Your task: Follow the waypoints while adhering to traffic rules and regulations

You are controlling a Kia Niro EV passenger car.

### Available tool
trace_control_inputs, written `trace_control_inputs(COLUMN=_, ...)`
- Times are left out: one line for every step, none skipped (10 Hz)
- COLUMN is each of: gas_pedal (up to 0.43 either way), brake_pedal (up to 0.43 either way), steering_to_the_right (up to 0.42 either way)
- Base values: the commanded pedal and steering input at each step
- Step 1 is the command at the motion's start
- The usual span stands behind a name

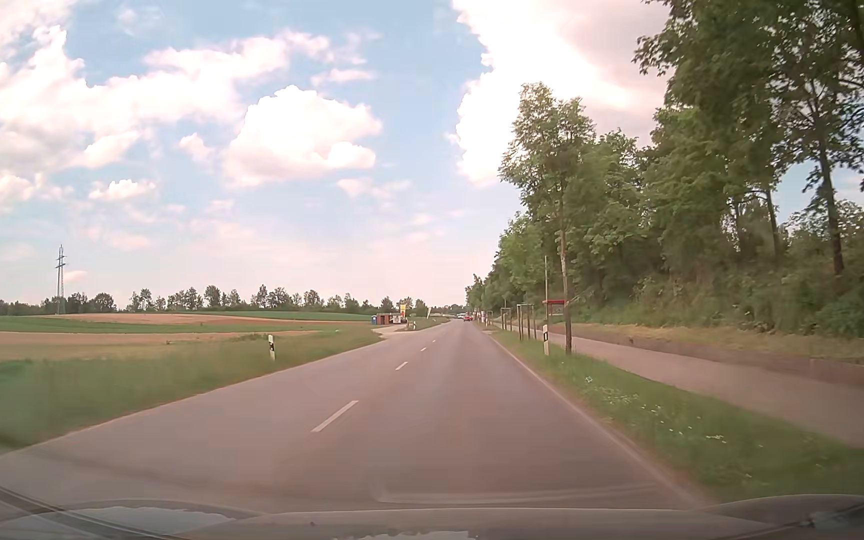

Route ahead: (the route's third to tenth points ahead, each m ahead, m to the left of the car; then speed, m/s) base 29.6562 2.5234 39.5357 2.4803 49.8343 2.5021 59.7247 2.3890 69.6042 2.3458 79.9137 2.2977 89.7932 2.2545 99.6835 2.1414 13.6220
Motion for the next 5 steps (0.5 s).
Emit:
trace_control_inputs(gas_pedal=0.067, brake_pedal=0.018, steering_to_the_right=0.001)
trace_control_inputs(gas_pedal=0.067, brake_pedal=0.018, steering_to_the_right=0.000)
trace_control_inputs(gas_pedal=0.067, brake_pedal=0.018, steering_to_the_right=0.000)
trace_control_inputs(gas_pedal=0.067, brake_pedal=0.018, steering_to_the_right=0.001)
trace_control_inputs(gas_pedal=0.067, brake_pedal=0.018, steering_to_the_right=0.001)
